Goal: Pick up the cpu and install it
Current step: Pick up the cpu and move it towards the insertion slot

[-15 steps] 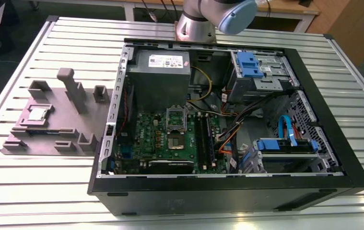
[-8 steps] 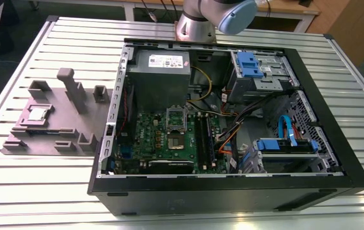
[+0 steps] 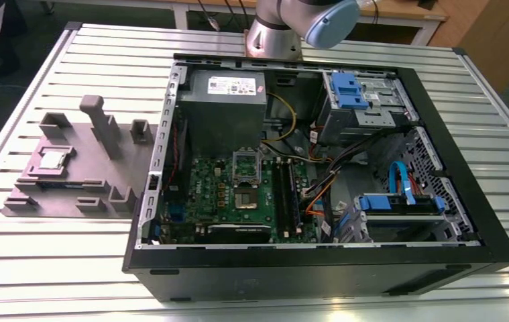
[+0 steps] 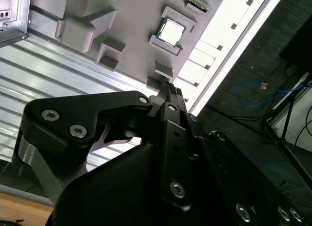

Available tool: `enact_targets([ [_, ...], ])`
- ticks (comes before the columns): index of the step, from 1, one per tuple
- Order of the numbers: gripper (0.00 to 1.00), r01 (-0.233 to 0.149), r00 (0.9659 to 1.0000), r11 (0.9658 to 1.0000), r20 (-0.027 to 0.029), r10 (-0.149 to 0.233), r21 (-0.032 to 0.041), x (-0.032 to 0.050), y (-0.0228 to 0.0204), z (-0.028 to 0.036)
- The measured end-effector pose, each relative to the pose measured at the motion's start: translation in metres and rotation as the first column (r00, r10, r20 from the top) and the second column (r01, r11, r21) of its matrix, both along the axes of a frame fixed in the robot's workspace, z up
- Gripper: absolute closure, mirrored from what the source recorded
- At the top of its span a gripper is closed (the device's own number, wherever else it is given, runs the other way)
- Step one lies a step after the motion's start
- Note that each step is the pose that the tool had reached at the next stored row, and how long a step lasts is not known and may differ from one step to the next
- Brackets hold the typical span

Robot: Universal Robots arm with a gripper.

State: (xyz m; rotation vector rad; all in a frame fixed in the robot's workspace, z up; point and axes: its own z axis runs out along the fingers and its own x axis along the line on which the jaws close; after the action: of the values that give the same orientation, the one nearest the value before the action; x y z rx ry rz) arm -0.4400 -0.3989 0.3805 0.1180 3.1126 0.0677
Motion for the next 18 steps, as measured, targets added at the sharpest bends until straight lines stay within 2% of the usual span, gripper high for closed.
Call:
enact_targets([
  [1, 0.84, 0.000, 1.0000, 1.0000, 0.0000, 0.000, 0.0000, -0.0001, 0.0000, 0.0000],
  [3, 0.71, 0.000, 1.0000, 1.0000, 0.0000, 0.000, -0.0001, -0.0001, 0.0000, 0.0000],
  [6, 0.65, 0.000, 1.0000, 1.0000, 0.0000, 0.000, 0.0000, -0.0003, 0.0000, 0.0000],
  [8, 0.53, 0.000, 1.0000, 1.0000, -0.0001, 0.000, 0.0000, -0.0004, 0.0000, 0.0000],
  [9, 0.53, 0.000, 1.0000, 1.0000, 0.0000, 0.000, 0.0000, -0.0004, 0.0000, 0.0000],
  [10, 0.47, 0.000, 1.0000, 1.0000, 0.0000, 0.000, 0.0000, -0.0004, 0.0000, 0.0000],
  [18, 0.47, 0.000, 1.0000, 1.0000, -0.0003, 0.000, 0.0001, -0.0008, 0.0000, 0.0000],
])
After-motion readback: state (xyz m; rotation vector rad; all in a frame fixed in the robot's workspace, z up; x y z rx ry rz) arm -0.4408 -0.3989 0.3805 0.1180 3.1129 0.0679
